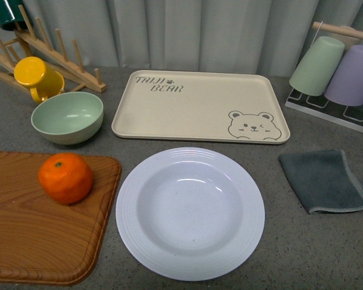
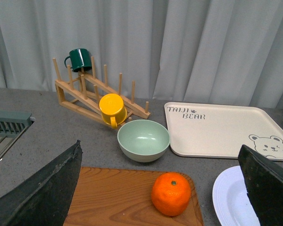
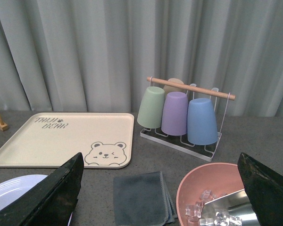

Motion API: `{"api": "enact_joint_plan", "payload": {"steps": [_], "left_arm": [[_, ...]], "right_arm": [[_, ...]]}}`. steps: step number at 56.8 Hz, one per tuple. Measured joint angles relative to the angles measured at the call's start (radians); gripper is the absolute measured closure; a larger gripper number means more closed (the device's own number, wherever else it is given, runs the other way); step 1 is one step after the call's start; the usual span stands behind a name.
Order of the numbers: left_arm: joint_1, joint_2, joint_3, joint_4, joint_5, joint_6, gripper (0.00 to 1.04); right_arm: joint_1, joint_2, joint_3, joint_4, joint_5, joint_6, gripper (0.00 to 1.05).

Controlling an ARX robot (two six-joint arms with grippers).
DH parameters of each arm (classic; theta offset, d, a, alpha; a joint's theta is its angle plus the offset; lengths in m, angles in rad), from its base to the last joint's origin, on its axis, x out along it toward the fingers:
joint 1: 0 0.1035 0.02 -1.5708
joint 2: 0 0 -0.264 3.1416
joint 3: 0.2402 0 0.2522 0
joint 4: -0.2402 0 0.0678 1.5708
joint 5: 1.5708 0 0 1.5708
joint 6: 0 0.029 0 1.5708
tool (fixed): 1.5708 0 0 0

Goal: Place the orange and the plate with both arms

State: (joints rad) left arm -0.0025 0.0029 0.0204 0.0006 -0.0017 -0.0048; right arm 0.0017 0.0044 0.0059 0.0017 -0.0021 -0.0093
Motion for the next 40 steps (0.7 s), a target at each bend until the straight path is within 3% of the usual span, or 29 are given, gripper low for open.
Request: {"api": "enact_joint_plan", "payload": {"steps": [40], "left_arm": [[0.000, 0.000, 0.000, 0.000, 0.000, 0.000, 0.06]], "right_arm": [[0.000, 0.000, 0.000, 0.000, 0.000, 0.000, 0.09]]}}
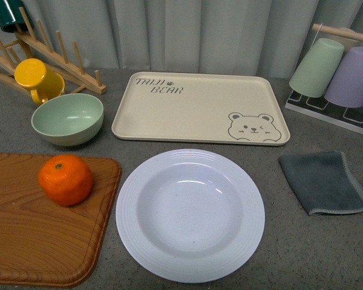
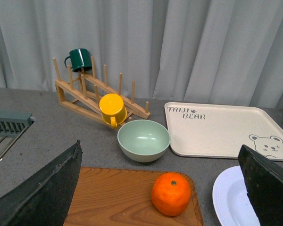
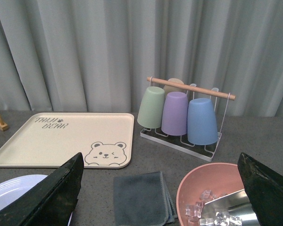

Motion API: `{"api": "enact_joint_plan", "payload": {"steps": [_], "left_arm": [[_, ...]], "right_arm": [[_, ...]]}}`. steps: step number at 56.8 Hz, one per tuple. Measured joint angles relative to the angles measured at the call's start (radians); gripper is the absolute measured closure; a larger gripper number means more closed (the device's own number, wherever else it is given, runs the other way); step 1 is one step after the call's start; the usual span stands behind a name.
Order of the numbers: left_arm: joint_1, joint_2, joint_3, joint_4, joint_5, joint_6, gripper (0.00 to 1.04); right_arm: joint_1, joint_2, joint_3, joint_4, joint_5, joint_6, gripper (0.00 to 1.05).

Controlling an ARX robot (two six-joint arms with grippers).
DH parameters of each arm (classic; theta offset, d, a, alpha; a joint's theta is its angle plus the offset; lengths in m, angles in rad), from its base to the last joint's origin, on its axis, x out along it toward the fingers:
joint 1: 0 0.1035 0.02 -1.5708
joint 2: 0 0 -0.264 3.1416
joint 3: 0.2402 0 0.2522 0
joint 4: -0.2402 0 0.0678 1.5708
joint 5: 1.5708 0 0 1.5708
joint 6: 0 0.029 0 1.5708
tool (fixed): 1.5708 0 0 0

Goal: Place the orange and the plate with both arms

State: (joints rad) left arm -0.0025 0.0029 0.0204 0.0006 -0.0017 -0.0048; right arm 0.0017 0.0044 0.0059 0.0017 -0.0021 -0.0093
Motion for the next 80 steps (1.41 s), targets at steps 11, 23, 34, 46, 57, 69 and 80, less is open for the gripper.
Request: {"api": "enact_joint_plan", "payload": {"steps": [11, 23, 34, 46, 57, 69, 80], "left_arm": [[0.000, 0.000, 0.000, 0.000, 0.000, 0.000, 0.06], [0.000, 0.000, 0.000, 0.000, 0.000, 0.000, 0.06], [0.000, 0.000, 0.000, 0.000, 0.000, 0.000, 0.06], [0.000, 0.000, 0.000, 0.000, 0.000, 0.000, 0.06], [0.000, 0.000, 0.000, 0.000, 0.000, 0.000, 0.06], [0.000, 0.000, 0.000, 0.000, 0.000, 0.000, 0.06], [0.000, 0.000, 0.000, 0.000, 0.000, 0.000, 0.06]], "right_arm": [[0.000, 0.000, 0.000, 0.000, 0.000, 0.000, 0.09], [0.000, 0.000, 0.000, 0.000, 0.000, 0.000, 0.09], [0.000, 0.000, 0.000, 0.000, 0.000, 0.000, 0.09], [0.000, 0.000, 0.000, 0.000, 0.000, 0.000, 0.09], [0.000, 0.000, 0.000, 0.000, 0.000, 0.000, 0.09], [0.000, 0.000, 0.000, 0.000, 0.000, 0.000, 0.09], [0.000, 0.000, 0.000, 0.000, 0.000, 0.000, 0.09]]}}
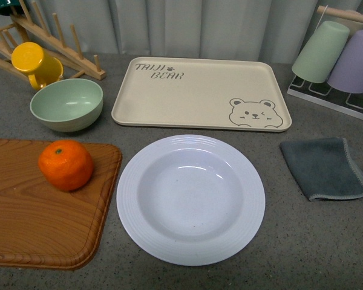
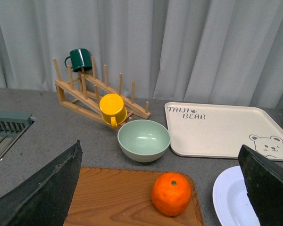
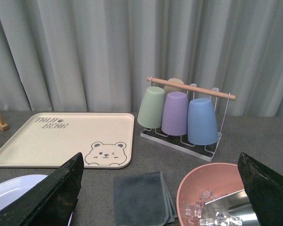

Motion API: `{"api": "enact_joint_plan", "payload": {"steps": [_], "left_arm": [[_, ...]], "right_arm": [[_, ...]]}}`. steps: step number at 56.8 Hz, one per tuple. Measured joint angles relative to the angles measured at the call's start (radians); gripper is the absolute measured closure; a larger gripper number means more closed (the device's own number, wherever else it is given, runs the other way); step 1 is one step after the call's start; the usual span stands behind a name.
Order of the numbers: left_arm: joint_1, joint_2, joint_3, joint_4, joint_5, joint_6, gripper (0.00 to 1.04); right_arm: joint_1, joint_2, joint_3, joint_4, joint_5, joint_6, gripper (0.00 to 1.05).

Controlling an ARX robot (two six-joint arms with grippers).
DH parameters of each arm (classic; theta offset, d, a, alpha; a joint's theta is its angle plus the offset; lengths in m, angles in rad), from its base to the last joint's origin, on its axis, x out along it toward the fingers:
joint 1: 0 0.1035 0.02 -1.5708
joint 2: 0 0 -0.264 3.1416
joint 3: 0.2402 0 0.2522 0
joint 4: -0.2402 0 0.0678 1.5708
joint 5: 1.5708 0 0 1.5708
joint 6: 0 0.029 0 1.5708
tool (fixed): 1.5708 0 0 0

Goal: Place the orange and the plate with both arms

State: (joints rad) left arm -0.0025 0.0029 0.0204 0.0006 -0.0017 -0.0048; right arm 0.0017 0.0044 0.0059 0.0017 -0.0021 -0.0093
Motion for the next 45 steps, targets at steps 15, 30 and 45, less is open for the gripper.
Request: {"api": "enact_joint_plan", "payload": {"steps": [15, 30, 45], "left_arm": [[-0.047, 0.047, 0.019, -0.094, -0.168, -0.058, 0.06], [-0.021, 0.325, 0.050, 0.073, -0.145, -0.159, 0.06], [-0.126, 0.952, 0.230, 0.432, -0.135, -0.156, 0.06]], "right_arm": [[0.000, 0.000, 0.000, 0.000, 0.000, 0.000, 0.09], [0.000, 0.000, 0.000, 0.000, 0.000, 0.000, 0.09], [0.000, 0.000, 0.000, 0.000, 0.000, 0.000, 0.09]]}}
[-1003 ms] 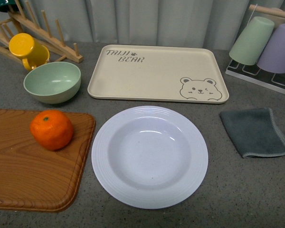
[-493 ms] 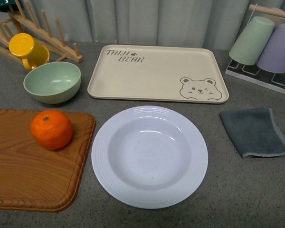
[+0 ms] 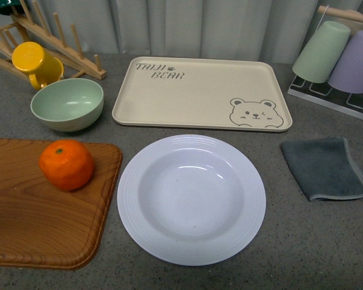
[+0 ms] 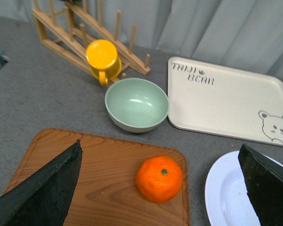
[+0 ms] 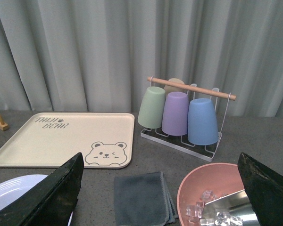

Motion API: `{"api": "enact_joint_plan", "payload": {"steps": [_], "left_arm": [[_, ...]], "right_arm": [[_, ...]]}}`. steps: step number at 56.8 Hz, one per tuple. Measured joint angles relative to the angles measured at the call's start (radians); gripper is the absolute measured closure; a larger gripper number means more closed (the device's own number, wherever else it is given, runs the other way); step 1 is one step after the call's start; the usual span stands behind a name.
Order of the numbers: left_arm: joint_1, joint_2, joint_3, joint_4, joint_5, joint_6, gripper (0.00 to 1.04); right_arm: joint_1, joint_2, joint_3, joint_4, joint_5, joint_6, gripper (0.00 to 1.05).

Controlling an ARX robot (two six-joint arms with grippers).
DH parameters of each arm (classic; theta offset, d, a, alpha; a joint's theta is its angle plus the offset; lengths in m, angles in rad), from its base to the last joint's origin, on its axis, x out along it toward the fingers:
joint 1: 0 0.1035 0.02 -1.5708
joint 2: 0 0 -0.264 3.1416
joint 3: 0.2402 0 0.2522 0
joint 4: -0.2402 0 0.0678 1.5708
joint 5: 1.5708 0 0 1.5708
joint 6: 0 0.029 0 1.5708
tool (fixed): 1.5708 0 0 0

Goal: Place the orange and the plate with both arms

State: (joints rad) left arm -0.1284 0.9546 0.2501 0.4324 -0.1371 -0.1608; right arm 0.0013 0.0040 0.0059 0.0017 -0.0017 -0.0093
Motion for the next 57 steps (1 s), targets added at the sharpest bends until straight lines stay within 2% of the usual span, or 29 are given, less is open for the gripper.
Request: {"api": "enact_joint_plan", "payload": {"steps": [11, 22, 37, 57], "left_arm": [[-0.056, 0.361, 0.166, 0.067, 0.028, 0.007, 0.06], [-0.055, 0.561, 0.233, 0.069, 0.040, 0.029, 0.06], [-0.023, 0.665, 0.283, 0.016, 0.064, 0.056, 0.06], [-0.015, 0.771, 0.369, -0.085, 0.170, 0.082, 0.06]], "right_arm": [[0.000, 0.000, 0.000, 0.000, 0.000, 0.000, 0.09], [0.000, 0.000, 0.000, 0.000, 0.000, 0.000, 0.09], [0.000, 0.000, 0.000, 0.000, 0.000, 0.000, 0.09], [0.000, 0.000, 0.000, 0.000, 0.000, 0.000, 0.09]]}}
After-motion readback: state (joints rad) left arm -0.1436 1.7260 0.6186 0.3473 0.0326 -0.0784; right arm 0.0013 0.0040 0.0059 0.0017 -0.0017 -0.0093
